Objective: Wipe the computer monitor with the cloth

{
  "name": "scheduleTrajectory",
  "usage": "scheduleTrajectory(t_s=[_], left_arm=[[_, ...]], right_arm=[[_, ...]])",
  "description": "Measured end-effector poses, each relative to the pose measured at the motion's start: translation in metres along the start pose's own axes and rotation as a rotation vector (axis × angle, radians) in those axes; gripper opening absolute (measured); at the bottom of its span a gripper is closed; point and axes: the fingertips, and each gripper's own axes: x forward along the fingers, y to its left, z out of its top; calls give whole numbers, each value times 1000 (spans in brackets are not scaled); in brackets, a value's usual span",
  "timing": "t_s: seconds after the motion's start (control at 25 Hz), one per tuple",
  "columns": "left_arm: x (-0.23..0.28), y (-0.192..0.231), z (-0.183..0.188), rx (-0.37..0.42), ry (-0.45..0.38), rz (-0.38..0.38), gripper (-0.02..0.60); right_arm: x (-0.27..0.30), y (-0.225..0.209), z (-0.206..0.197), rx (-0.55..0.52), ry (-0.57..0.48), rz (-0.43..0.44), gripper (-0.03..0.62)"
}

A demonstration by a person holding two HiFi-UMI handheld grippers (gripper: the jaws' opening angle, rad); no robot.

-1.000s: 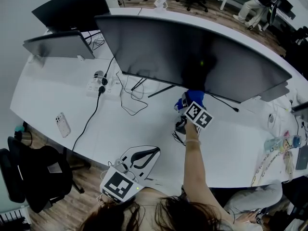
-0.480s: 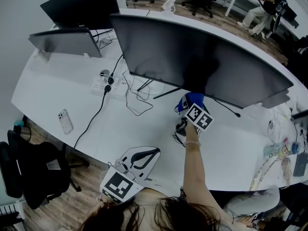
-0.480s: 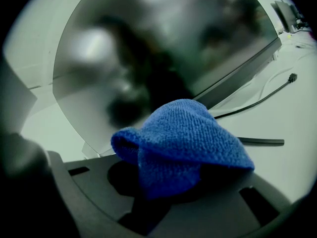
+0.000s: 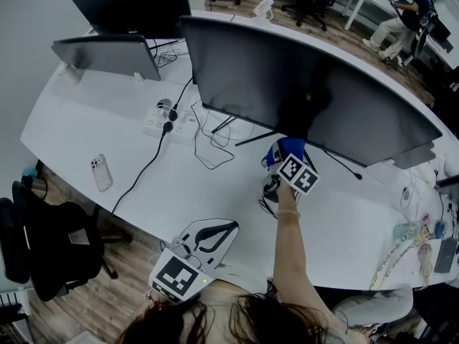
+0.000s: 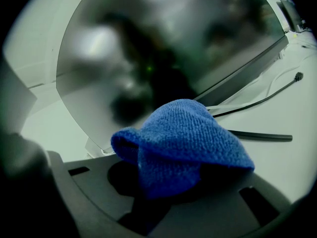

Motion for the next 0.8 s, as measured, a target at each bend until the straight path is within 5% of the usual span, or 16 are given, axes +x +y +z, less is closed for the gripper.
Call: scheduleTrajectory(t_s=[0.8], left_arm=[[-16, 26, 0, 8, -15, 12, 9]], right_arm=[[17, 30, -14, 3, 29, 32, 97]])
